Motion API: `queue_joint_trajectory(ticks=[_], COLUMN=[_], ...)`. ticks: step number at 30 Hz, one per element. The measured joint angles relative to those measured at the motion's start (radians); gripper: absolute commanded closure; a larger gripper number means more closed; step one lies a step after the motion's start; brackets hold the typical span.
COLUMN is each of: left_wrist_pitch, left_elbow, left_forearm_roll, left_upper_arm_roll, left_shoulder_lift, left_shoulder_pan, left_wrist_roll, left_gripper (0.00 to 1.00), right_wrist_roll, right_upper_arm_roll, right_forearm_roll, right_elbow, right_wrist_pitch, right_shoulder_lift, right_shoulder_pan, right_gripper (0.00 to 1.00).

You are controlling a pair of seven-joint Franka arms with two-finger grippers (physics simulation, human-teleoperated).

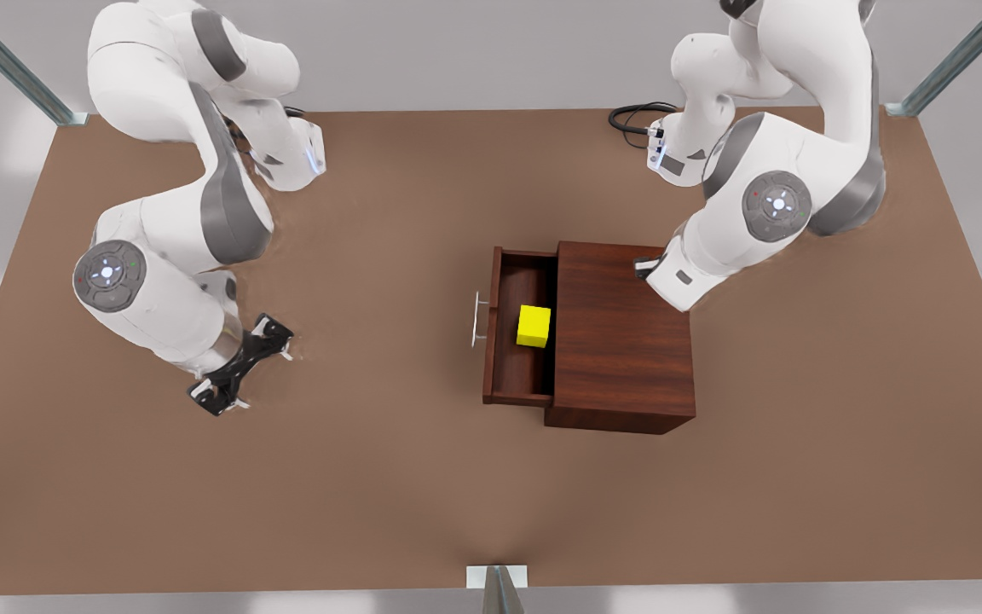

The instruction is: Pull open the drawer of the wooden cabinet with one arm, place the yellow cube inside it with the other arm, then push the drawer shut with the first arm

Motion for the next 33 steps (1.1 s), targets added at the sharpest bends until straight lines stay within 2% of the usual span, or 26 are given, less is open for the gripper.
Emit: queue_joint_trajectory(ticks=[2, 4, 6, 9, 16, 23, 33], left_wrist_pitch=[0.046, 0.111, 0.177, 0.278, 0.562, 0.727, 0.788], left_elbow=[0.003, 0.013, 0.061, 0.153, 0.165, 0.155, 0.137], left_forearm_roll=[-0.004, -0.004, 0.020, 0.080, 0.176, 0.203, 0.282], left_upper_arm_roll=[0.000, 0.000, 0.002, 0.005, 0.019, 0.043, 0.054], left_shoulder_lift=[0.027, 0.075, 0.147, 0.277, 0.442, 0.511, 0.559], left_shoulder_pan=[-0.112, -0.203, -0.280, -0.389, -0.529, -0.546, -0.564], left_wrist_roll=[-0.150, -0.310, -0.475, -0.731, -1.224, -1.563, -1.859], left_gripper=[1.00, 1.00, 1.00, 1.00, 1.00, 1.00, 1.00], right_wrist_roll=[-0.207, -0.429, -0.637, -0.906, -1.383, -1.707, -1.996], right_upper_arm_roll=[-0.062, -0.096, -0.119, -0.137, -0.133, -0.132, -0.132], right_forearm_roll=[0.000, -0.009, -0.026, -0.034, -0.017, -0.015, -0.015], right_elbow=[-0.246, -0.459, -0.546, -0.557, -0.550, -0.550, -0.549], right_wrist_pitch=[0.020, 0.059, 0.083, 0.079, 0.054, 0.043, 0.038], right_shoulder_lift=[-0.126, -0.220, -0.249, -0.257, -0.249, -0.246, -0.242], right_shoulder_pan=[-0.088, -0.108, -0.105, -0.137, -0.154, -0.154, -0.152], right_gripper=[0.00, 0.00, 0.00, 0.00, 0.00, 0.00, 0.00])
